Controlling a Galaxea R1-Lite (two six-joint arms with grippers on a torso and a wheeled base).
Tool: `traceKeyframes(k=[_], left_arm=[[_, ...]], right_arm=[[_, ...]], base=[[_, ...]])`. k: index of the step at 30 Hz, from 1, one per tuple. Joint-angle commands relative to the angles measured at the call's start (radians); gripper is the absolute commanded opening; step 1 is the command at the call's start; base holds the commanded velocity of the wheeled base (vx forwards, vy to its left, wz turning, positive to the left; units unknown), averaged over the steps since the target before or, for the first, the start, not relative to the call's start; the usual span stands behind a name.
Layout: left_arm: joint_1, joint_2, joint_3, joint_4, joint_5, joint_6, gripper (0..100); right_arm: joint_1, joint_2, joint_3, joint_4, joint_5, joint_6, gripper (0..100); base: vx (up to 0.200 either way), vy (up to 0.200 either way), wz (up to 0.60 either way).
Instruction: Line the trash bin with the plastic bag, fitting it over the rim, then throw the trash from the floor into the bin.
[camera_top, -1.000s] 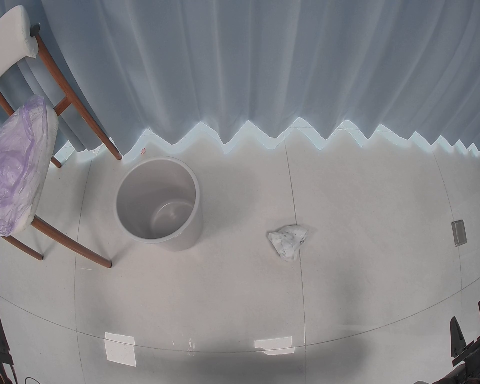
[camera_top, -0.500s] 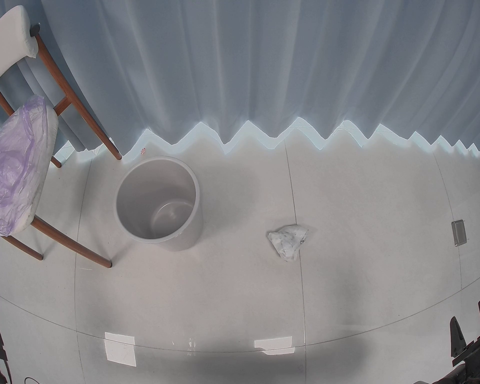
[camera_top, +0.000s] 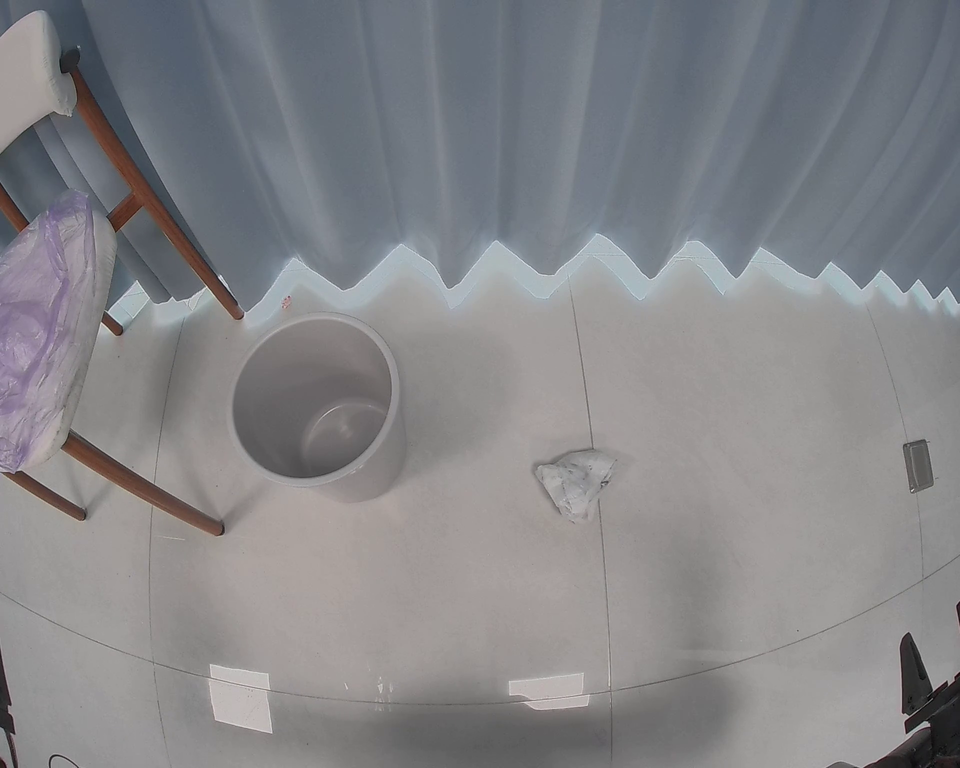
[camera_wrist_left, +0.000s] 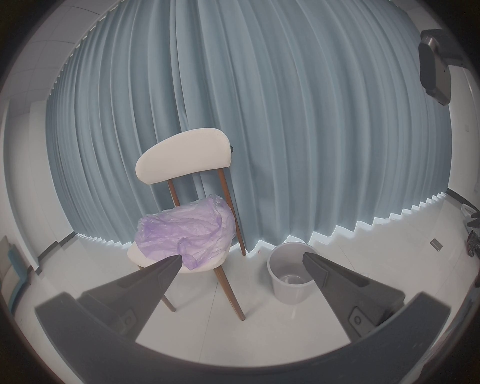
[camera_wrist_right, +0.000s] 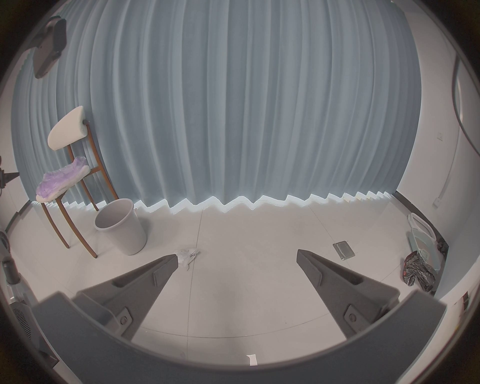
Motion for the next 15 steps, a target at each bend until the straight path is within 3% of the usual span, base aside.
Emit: traceKeyframes(k=[1, 15], left_arm=[[0.000, 0.036, -0.027, 0.000, 0.001, 0.000, 100], [0.006, 0.174, -0.128, 0.000, -0.002, 0.014, 100]], right_arm=[[0.000, -0.018, 0.018, 0.000, 0.000, 0.000, 100], [0.002, -0.018, 0.018, 0.000, 0.000, 0.000, 100]], base=[[0.000, 0.000, 0.00], [0.000, 0.000, 0.00]])
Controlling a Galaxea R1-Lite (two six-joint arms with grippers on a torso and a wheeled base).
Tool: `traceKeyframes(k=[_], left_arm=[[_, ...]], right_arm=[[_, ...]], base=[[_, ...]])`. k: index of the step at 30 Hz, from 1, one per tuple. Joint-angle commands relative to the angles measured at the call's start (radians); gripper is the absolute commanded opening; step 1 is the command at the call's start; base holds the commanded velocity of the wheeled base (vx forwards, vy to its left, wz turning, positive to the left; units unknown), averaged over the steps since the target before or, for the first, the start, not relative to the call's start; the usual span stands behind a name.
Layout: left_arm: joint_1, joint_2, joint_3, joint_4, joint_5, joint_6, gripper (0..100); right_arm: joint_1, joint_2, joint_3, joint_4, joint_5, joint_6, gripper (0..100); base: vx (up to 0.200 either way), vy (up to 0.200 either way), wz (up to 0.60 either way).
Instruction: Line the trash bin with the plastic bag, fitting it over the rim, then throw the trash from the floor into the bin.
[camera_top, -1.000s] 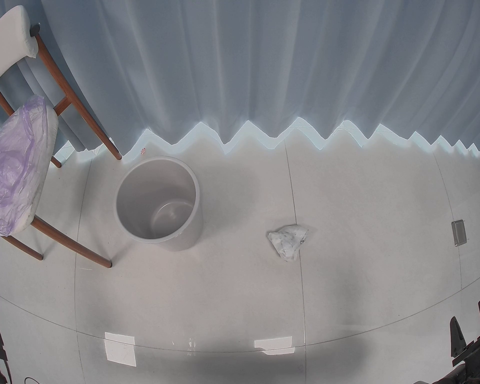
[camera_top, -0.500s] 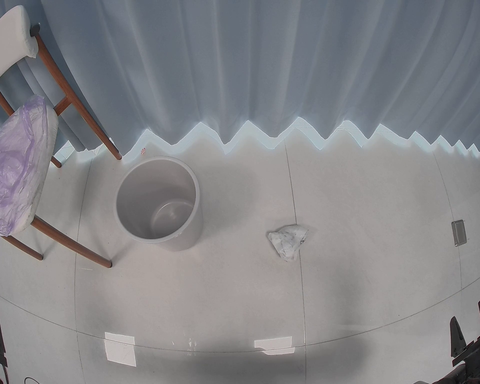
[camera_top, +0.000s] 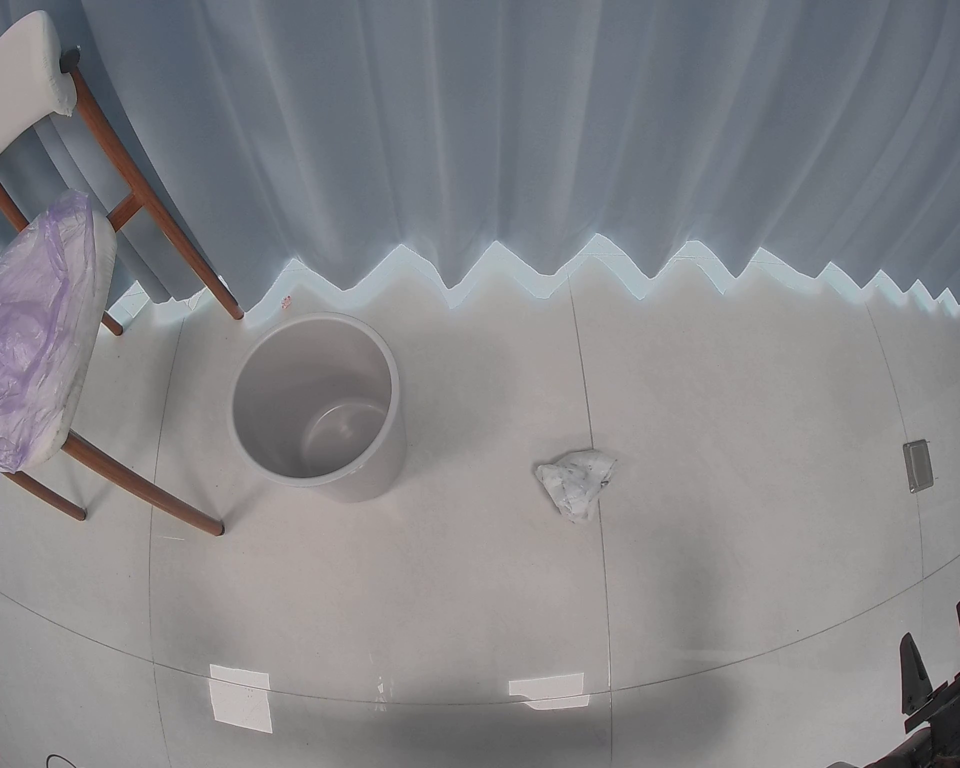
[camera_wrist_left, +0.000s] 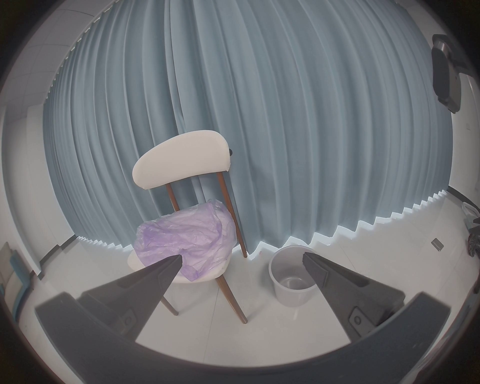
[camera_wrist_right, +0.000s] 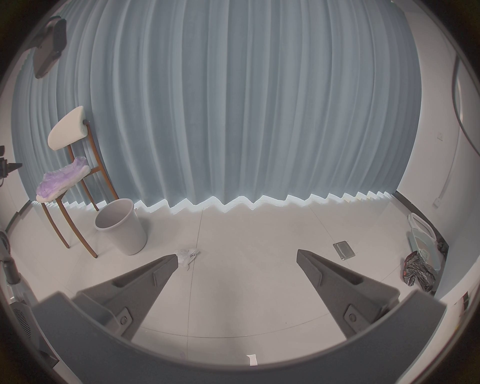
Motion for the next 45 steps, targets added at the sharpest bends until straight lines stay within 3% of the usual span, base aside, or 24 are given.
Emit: traceKeyframes(k=[1, 19, 24, 45], left_arm=[[0.000, 0.056, -0.028, 0.000, 0.001, 0.001, 100], [0.048, 0.208, -0.068, 0.002, 0.013, 0.001, 100], [0.078, 0.294, -0.083, -0.003, 0.054, 0.008, 100], [0.064, 0.498, -0.134, -0.001, 0.042, 0.006, 100]], right_arm=[[0.000, -0.018, 0.018, 0.000, 0.000, 0.000, 100], [0.000, -0.018, 0.018, 0.000, 0.000, 0.000, 100], [0.000, -0.018, 0.018, 0.000, 0.000, 0.000, 100], [0.001, -0.018, 0.018, 0.000, 0.000, 0.000, 100]], base=[[0.000, 0.000, 0.00], [0.000, 0.000, 0.00], [0.000, 0.000, 0.00], [0.000, 0.000, 0.00]])
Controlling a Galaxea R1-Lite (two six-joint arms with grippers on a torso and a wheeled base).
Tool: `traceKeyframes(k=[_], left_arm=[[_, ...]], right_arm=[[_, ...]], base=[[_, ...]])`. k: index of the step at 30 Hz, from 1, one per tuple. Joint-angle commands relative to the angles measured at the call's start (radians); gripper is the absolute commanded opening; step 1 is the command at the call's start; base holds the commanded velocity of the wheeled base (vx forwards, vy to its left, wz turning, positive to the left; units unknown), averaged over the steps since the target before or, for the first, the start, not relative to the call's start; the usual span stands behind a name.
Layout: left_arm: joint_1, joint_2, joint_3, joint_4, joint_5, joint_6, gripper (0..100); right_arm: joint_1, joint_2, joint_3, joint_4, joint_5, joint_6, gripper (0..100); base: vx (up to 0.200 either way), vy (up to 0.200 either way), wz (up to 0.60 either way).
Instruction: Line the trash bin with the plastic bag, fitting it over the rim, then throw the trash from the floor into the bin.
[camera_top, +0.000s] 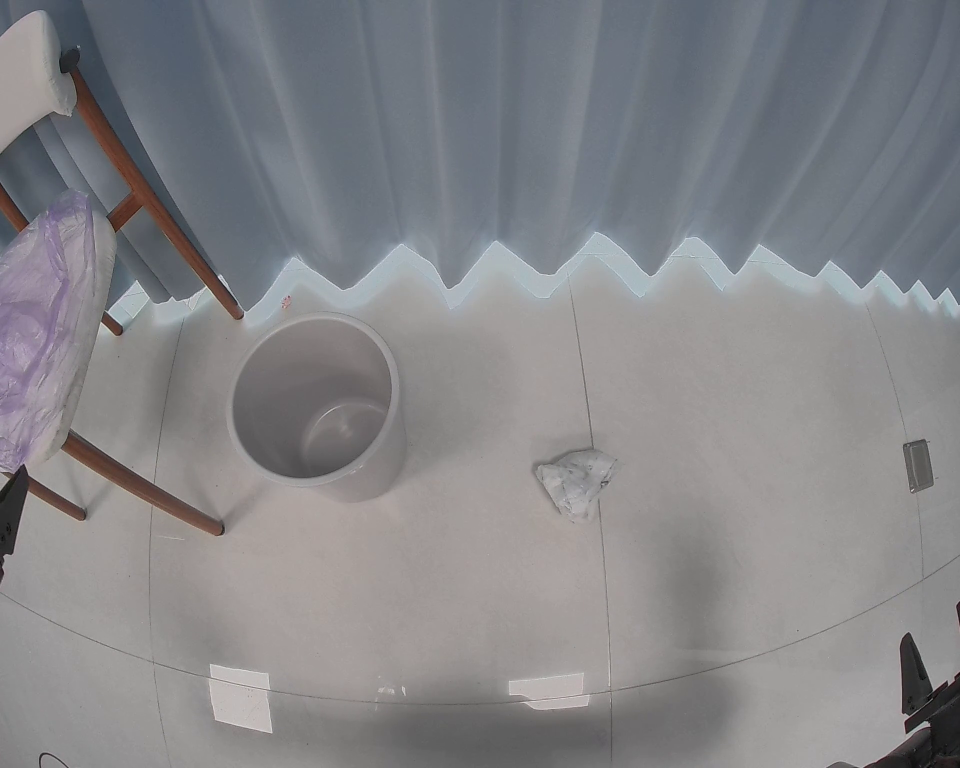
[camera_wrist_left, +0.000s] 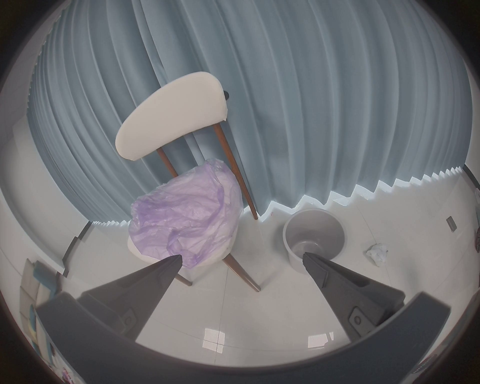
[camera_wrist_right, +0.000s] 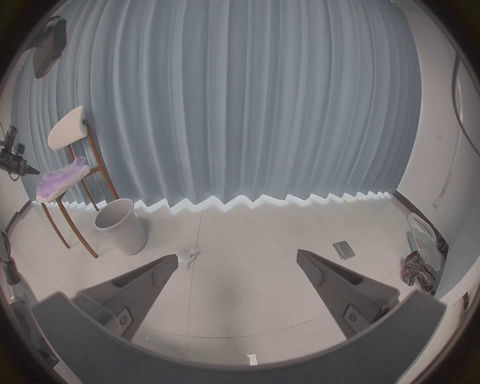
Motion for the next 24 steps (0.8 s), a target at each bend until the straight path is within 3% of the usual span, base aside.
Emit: traceKeyframes(k=[1, 9, 17, 24], left_arm=[[-0.005, 0.057, 0.000, -0.005, -0.001, -0.007, 100], [-0.003, 0.117, -0.006, -0.023, -0.047, -0.043, 100], [0.009, 0.258, -0.112, -0.023, -0.047, -0.045, 100], [0.011, 0.337, -0.107, -0.066, -0.047, -0.046, 100]], right_arm=[[0.001, -0.018, 0.018, 0.000, 0.000, 0.000, 100], [0.001, -0.018, 0.018, 0.000, 0.000, 0.000, 100], [0.001, -0.018, 0.018, 0.000, 0.000, 0.000, 100], [0.000, -0.018, 0.018, 0.000, 0.000, 0.000, 100]], base=[[0.000, 0.000, 0.00], [0.000, 0.000, 0.00], [0.000, 0.000, 0.00], [0.000, 0.000, 0.00]])
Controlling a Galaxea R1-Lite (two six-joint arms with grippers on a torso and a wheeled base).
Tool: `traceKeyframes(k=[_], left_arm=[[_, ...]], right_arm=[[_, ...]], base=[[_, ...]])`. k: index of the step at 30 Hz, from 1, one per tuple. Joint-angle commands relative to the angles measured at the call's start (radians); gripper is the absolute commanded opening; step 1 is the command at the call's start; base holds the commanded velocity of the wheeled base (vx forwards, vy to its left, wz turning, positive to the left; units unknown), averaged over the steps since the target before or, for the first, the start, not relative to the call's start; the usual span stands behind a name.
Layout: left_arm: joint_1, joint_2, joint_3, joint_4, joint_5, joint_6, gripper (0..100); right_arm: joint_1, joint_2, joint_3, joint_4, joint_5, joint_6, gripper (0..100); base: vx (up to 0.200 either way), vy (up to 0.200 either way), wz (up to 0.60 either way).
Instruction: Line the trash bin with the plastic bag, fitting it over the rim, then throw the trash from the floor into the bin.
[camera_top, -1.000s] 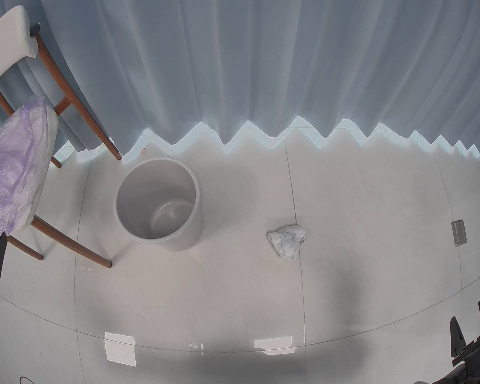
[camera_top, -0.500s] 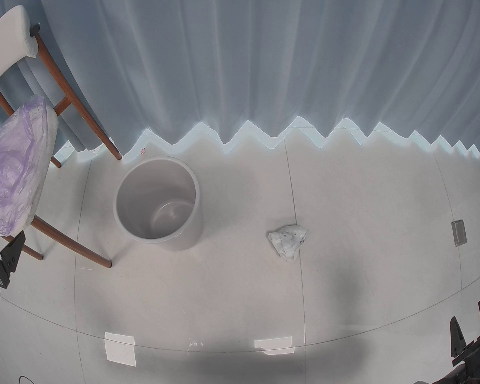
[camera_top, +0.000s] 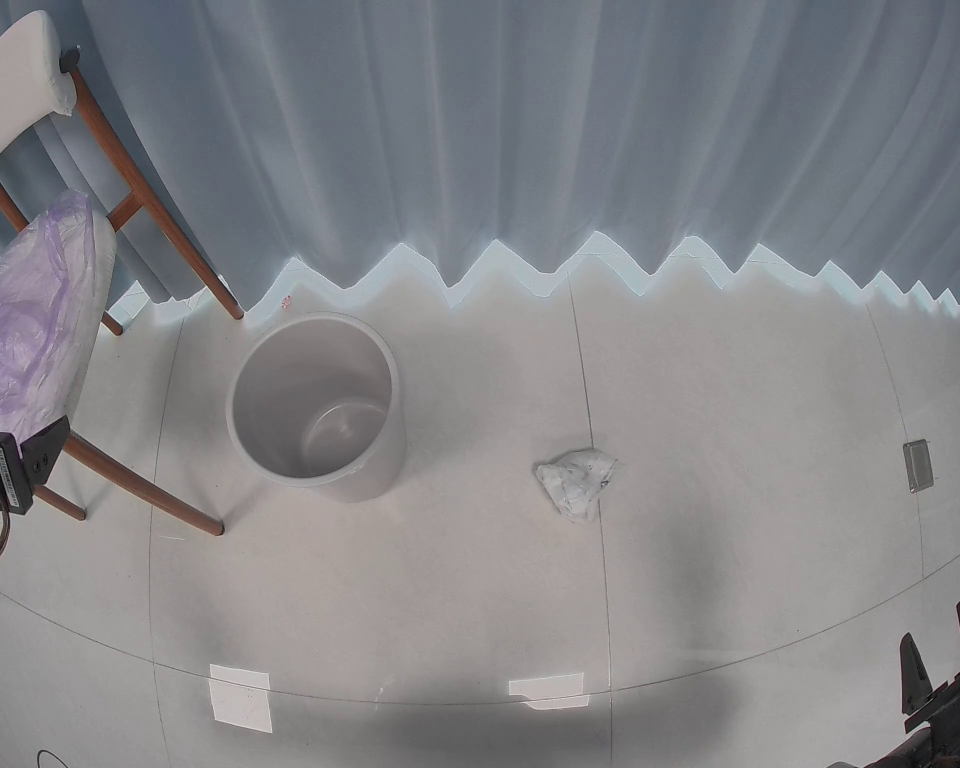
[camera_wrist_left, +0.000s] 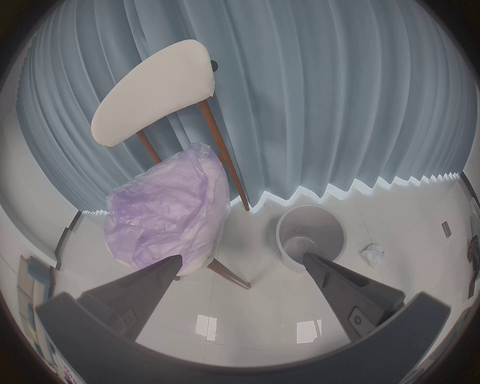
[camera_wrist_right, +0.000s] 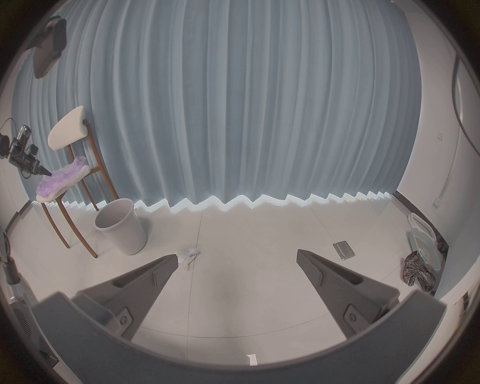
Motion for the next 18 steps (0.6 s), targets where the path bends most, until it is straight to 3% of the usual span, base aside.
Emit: traceKeyframes(k=[1, 18], left_arm=[[0.001, 0.080, 0.001, -0.030, 0.000, 0.000, 100], [-0.006, 0.161, 0.004, -0.110, 0.002, -0.026, 100]], right_arm=[[0.000, -0.018, 0.018, 0.000, 0.000, 0.000, 100], [0.001, -0.018, 0.018, 0.000, 0.000, 0.000, 100]], base=[[0.000, 0.000, 0.00], [0.000, 0.000, 0.00]])
